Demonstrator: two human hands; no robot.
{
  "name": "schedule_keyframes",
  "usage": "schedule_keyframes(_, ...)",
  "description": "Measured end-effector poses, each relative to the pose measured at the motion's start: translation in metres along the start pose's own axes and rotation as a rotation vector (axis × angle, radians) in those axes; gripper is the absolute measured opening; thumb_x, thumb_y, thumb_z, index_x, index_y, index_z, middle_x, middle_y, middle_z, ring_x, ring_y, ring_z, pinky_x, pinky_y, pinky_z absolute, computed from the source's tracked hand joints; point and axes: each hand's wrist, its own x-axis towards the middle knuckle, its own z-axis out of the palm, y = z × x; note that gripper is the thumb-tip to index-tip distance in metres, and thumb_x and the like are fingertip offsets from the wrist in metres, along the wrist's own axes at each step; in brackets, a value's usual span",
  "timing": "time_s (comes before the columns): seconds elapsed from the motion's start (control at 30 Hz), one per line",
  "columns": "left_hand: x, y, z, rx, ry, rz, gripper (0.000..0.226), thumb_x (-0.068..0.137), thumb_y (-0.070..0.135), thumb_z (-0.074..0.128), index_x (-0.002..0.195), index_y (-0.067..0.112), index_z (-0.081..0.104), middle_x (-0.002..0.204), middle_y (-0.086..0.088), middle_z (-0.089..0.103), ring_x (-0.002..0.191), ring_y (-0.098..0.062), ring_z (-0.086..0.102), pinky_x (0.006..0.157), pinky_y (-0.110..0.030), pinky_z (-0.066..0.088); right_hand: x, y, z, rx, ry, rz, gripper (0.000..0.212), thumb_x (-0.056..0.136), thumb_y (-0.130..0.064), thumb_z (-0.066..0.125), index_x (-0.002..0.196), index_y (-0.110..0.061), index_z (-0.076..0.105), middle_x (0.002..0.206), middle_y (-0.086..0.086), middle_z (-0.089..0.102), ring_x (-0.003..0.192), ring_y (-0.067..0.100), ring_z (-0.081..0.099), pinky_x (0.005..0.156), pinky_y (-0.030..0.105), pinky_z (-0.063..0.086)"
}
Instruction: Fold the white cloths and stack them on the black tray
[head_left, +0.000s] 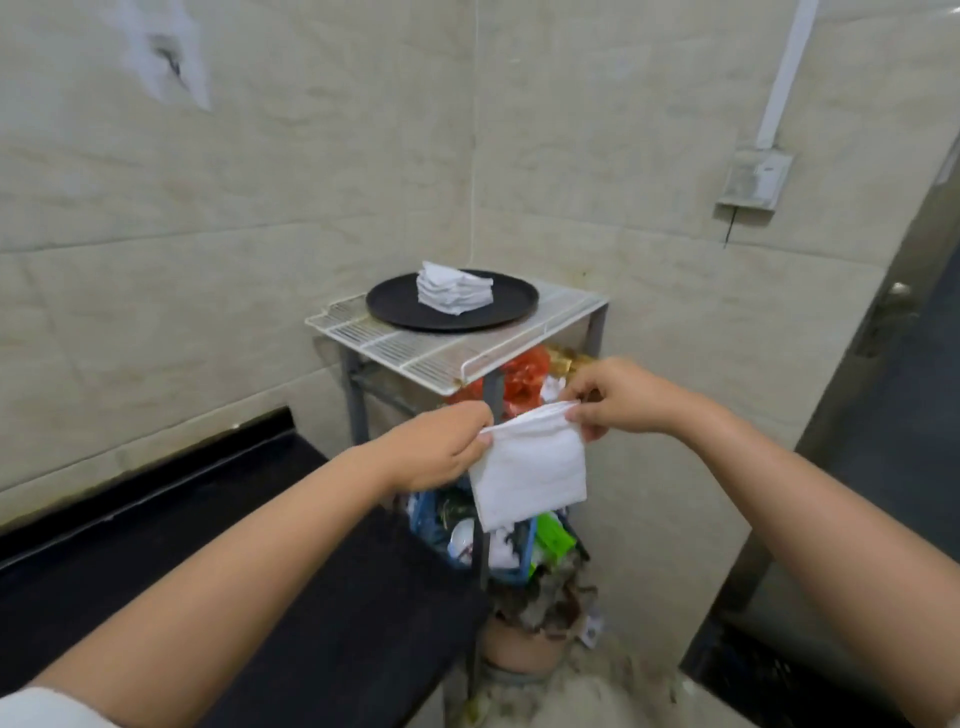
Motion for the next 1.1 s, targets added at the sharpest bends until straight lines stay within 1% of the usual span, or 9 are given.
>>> schedule_keyframes(0.2, 0.128, -0.057, -0.056, 0.106, 0.123, -0.132, 0.012, 0.094, 0.022, 0.047, 0.086, 0.013, 0.048, 0.085, 0.002, 0.044, 0.08, -0.015, 0.043, 0.072, -0.03, 0.035, 0.126, 0.057, -0.076, 0.037, 0.056, -0.051, 0.015, 0.084, -0.004, 0.057, 0.09, -0.01, 0.07, 0.056, -0.011, 0.059, 0.038, -0.01, 0.052, 0.048, 0.004, 0.041)
schedule_keyframes(0.3, 0.18, -0.083, -0.078, 0.106, 0.164, -0.212, 0.017, 0.092, 0.022, 0.053, 0.096, 0.008, 0.06, 0.087, 0.002, 0.049, 0.08, -0.014, 0.045, 0.075, -0.029, 0.038, 0.182, 0.084, -0.097, 0.132, 0.096, -0.07, 0.014, 0.084, -0.003, 0.057, 0.085, -0.012, 0.068, 0.071, 0.006, 0.068, 0.04, -0.008, 0.055, 0.049, 0.001, 0.043)
schedule_keyframes(0.37, 0.209, -0.098, -0.088, 0.027, 0.187, -0.312, 0.012, 0.092, 0.02, 0.054, 0.095, 0.01, 0.06, 0.085, 0.003, 0.052, 0.068, -0.012, 0.05, 0.065, -0.025, 0.04, 0.221, 0.101, -0.106, 0.253, 0.095, -0.071, 0.017, 0.086, -0.001, 0.054, 0.079, -0.014, 0.063, 0.085, 0.019, 0.068, 0.05, 0.004, 0.062, 0.062, 0.014, 0.053)
schedule_keyframes(0.47, 0.252, -0.122, -0.099, -0.124, 0.295, -0.52, 0.005, 0.094, 0.013, 0.051, 0.089, 0.013, 0.051, 0.067, 0.004, 0.054, 0.049, -0.006, 0.057, 0.046, -0.013, 0.045, 0.285, 0.118, -0.115, 0.312, 0.088, -0.114, 0.014, 0.087, 0.0, 0.052, 0.083, -0.008, 0.063, 0.084, 0.018, 0.064, 0.064, 0.018, 0.061, 0.07, 0.029, 0.055)
schedule_keyframes(0.57, 0.294, -0.15, -0.113, -0.013, 0.488, -0.685, 0.009, 0.092, 0.008, 0.05, 0.097, 0.005, 0.057, 0.083, -0.013, 0.066, 0.08, -0.028, 0.066, 0.065, -0.026, 0.051, 0.356, 0.124, -0.124, 0.301, 0.175, -0.25, 0.012, 0.084, -0.002, 0.055, 0.086, -0.011, 0.064, 0.084, 0.011, 0.062, 0.079, 0.02, 0.056, 0.073, 0.03, 0.049)
schedule_keyframes(0.7, 0.33, -0.19, -0.112, 0.206, 0.643, -0.85, 0.024, 0.092, 0.008, 0.048, 0.113, 0.001, 0.057, 0.114, -0.017, 0.061, 0.106, -0.031, 0.054, 0.081, -0.03, 0.037, 0.442, 0.132, -0.113, 0.315, 0.227, -0.39, 0.015, 0.087, -0.006, 0.053, 0.095, -0.004, 0.066, 0.098, 0.016, 0.065, 0.09, 0.026, 0.058, 0.063, 0.025, 0.034)
schedule_keyframes(0.9, 0.334, -0.223, -0.043, 0.176, 0.363, -1.075, 0.033, 0.092, 0.015, 0.053, 0.124, 0.007, 0.054, 0.125, -0.013, 0.057, 0.113, -0.027, 0.053, 0.089, -0.027, 0.037, 0.501, 0.173, -0.04, 0.203, -0.117, -0.507, 0.018, 0.085, -0.005, 0.053, 0.098, -0.003, 0.067, 0.102, 0.014, 0.067, 0.095, 0.025, 0.06, 0.071, 0.022, 0.036)
schedule_keyframes(1.0, 0.331, -0.217, -0.03, 0.161, 0.375, -1.131, 0.033, 0.092, 0.016, 0.053, 0.124, 0.009, 0.055, 0.116, -0.012, 0.061, 0.104, -0.025, 0.056, 0.079, -0.022, 0.037, 0.504, 0.184, -0.03, 0.174, -0.22, -0.573, 0.015, 0.085, -0.009, 0.057, 0.096, -0.008, 0.066, 0.097, 0.006, 0.064, 0.083, 0.016, 0.055, 0.073, 0.023, 0.04)
schedule_keyframes(1.1, 0.336, -0.212, -0.033, 0.15, 0.439, -1.133, 0.032, 0.091, 0.016, 0.054, 0.122, 0.008, 0.056, 0.109, -0.012, 0.062, 0.097, -0.024, 0.057, 0.075, -0.021, 0.035, 0.505, 0.188, -0.035, 0.237, -0.161, -0.604, 0.013, 0.086, -0.009, 0.056, 0.094, -0.006, 0.066, 0.098, 0.006, 0.065, 0.088, 0.021, 0.059, 0.079, 0.028, 0.044)
